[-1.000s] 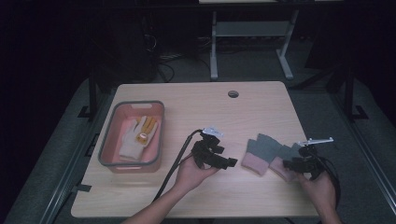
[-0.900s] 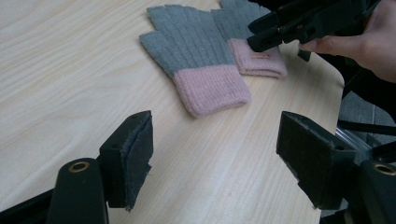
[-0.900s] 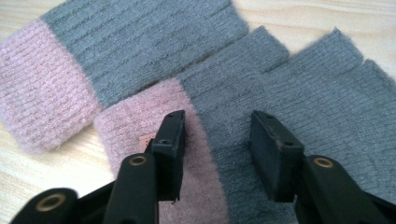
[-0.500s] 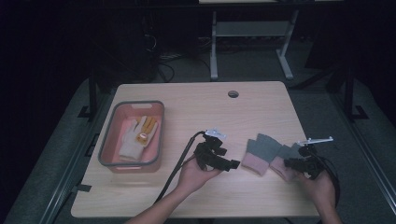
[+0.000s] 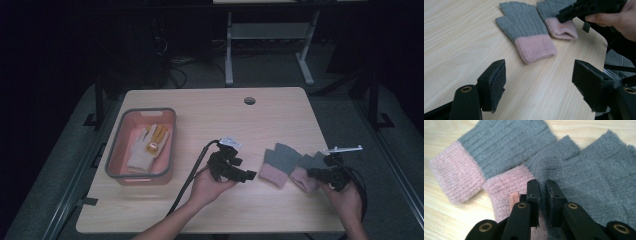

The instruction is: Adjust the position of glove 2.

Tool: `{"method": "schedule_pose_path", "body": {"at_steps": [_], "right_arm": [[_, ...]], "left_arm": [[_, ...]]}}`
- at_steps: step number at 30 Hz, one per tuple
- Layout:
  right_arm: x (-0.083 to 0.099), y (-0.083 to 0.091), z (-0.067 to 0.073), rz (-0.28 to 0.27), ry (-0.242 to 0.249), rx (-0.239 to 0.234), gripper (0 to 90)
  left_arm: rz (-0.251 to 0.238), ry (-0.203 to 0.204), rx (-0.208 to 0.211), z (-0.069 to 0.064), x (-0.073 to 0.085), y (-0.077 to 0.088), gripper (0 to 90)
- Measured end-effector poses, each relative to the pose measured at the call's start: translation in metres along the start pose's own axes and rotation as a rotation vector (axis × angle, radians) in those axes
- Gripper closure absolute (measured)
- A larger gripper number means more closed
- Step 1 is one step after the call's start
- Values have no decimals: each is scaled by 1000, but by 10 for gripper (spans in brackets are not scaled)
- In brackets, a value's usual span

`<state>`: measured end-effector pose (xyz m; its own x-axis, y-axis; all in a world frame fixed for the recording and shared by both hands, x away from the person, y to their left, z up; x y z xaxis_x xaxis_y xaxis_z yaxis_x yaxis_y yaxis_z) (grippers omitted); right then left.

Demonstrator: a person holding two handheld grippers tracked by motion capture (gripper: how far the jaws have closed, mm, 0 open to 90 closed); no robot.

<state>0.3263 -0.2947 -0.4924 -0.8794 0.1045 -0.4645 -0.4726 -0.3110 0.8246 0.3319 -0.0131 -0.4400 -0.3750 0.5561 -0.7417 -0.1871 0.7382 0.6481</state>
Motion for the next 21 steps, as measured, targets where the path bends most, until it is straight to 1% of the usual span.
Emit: {"method": "schedule_pose_path", "body": {"at_steps": [6,7,10,14,15,16,17,21], "right_arm": [[-6,12,6,-23,20,-12,821],[-8,15,9,-30,28,-15,821],[-10,18,17,-28,32,-24,820],[-13,15,30,-22,54,-46,819],[-14,14,32,-27,68,-50,819],[-14,13,35,-21,69,-50,818],[-15,12,38,-25,84,-56,818],[-18,9,51,-12,108,-74,816]], "left_arm": [[-2,-1,-5,0,-1,1,275],[-1,-2,-5,0,-1,1,275],[-1,-2,-5,1,-1,1,275],[0,-1,-6,1,-1,1,275],[-1,0,-6,1,-1,2,275],[-3,0,-6,1,-1,2,275],[-3,-2,-7,2,-1,2,275],[-1,3,-4,3,-1,2,275]]}}
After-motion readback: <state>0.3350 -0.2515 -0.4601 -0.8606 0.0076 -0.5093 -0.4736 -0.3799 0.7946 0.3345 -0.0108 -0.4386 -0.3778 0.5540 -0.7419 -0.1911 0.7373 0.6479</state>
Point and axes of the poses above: each handheld gripper's, and its own axes: y roughly backward along the jaws, x roughly out of its underside, z roughly to its left, the point moved 6 cm from there along -y, roughly forward along the jaws, and after that the axes turned 13 degrees about -y, right-handed, at the moved point
